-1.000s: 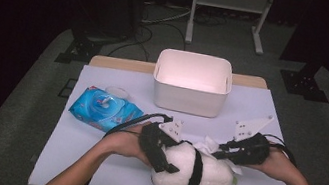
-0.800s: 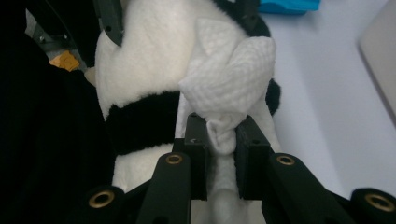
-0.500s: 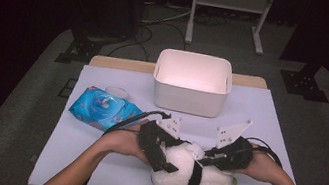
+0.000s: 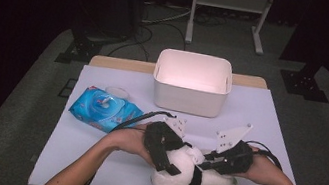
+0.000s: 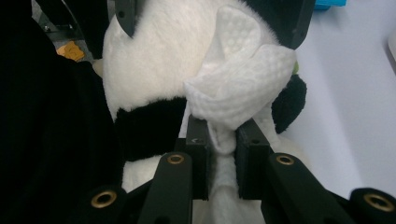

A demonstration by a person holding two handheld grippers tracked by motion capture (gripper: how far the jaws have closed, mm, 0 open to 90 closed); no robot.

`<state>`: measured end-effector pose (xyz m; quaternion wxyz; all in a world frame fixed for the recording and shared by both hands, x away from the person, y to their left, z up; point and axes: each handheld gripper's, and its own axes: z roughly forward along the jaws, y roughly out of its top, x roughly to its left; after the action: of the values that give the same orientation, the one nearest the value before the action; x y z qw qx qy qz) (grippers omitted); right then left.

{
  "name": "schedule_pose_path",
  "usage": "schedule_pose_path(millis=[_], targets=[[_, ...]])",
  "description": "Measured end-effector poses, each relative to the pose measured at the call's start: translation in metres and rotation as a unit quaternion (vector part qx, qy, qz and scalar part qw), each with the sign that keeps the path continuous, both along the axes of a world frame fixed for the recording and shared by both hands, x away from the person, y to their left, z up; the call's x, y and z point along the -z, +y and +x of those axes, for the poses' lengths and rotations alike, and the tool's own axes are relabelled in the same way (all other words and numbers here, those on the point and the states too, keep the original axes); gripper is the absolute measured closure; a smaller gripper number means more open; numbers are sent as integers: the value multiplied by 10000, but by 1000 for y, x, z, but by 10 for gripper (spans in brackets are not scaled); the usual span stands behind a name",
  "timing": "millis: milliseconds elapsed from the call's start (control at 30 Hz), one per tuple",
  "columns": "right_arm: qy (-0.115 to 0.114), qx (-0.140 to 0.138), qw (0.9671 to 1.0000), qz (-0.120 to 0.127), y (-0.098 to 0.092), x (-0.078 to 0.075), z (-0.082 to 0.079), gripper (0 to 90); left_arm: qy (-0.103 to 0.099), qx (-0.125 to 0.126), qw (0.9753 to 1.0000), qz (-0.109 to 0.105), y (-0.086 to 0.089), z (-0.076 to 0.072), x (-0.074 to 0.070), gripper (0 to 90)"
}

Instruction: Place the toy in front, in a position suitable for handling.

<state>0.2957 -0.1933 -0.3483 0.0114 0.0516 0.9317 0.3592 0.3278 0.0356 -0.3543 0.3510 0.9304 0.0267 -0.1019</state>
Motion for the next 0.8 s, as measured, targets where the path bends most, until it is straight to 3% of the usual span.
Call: schedule_pose_path(millis=[67, 233, 367, 400, 500, 800], targets=[[-10, 12, 10000, 3, -1, 0, 1, 772, 101, 52, 9999, -14, -2, 2, 3, 0], [-91, 107, 9999, 79, -7, -3, 3, 768, 13, 139, 9998, -103, -1, 7, -4, 191], [-134, 246, 9994, 184, -16, -6, 7, 765, -211, 239, 9995, 29, -8, 13, -16, 225], [-135, 311, 9992, 218, -20, -8, 10, 765, -368, 311, 9987, 137, -14, 15, -21, 234], [-145, 350, 9990, 231, -23, -10, 13, 765, -494, 362, 9979, 216, -19, 18, -27, 236], [-226, 532, 9980, 272, -26, -17, 39, 765, -1071, 364, 9922, 533, -26, 42, -42, 226]])
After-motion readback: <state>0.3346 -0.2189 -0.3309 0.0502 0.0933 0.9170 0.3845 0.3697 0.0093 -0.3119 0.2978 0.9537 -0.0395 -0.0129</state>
